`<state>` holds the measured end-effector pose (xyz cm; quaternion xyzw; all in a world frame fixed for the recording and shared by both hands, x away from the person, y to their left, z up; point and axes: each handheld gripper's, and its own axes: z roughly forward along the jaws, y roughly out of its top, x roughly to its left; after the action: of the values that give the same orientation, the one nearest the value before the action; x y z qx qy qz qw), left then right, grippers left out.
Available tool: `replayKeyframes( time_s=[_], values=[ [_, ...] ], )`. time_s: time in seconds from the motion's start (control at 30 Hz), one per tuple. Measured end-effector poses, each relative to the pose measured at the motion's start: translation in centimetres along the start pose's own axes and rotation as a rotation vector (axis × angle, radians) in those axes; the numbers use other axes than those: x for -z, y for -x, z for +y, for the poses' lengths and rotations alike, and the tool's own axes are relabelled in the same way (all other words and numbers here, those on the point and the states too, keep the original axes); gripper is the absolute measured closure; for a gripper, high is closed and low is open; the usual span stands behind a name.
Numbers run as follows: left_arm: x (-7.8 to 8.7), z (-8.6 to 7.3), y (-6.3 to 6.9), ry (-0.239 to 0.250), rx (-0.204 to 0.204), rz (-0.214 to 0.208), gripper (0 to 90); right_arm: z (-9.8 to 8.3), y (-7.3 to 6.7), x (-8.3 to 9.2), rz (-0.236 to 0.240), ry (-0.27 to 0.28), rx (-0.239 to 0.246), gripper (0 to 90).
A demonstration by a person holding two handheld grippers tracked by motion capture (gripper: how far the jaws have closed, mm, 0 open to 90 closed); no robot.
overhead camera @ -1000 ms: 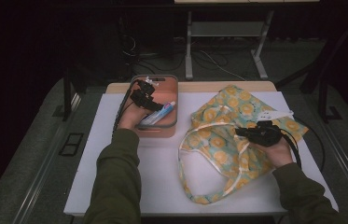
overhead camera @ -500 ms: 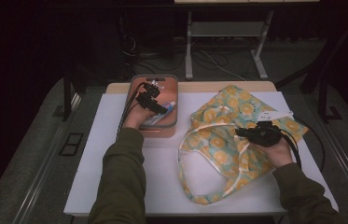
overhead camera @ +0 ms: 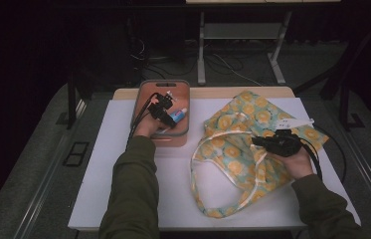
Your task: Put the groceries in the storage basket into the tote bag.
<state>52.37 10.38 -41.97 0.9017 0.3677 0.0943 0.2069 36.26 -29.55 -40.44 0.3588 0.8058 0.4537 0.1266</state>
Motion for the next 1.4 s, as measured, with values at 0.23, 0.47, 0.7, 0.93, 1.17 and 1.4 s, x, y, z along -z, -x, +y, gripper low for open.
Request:
replayKeyframes(
  time_s=[0.23,0.47,0.7,0.93,1.17,1.4],
  values=[
    [0.5,0.0,-0.2,0.024,0.013,-0.030,67.9,0.0,0.0,0.0,-0.001,-0.001,-0.001,88.8],
    [0.8,0.4,0.0,0.027,0.016,0.027,71.9,0.0,-0.1,0.0,-0.002,-0.002,0.000,88.8],
    [2.9,1.3,-0.6,0.095,0.017,0.045,72.6,0.0,0.1,-0.1,-0.001,-0.001,-0.004,88.8],
    [7.1,2.7,-0.1,0.185,0.018,0.023,73.0,0.0,0.2,-0.2,0.000,-0.001,-0.009,88.8],
    [10.4,2.4,1.8,0.227,0.003,-0.059,73.0,0.1,0.3,-0.1,0.001,0.001,0.001,88.8],
    [12.2,0.7,4.8,0.250,-0.025,-0.153,72.9,0.2,0.3,0.0,0.005,0.006,0.002,88.9]
  ],
)
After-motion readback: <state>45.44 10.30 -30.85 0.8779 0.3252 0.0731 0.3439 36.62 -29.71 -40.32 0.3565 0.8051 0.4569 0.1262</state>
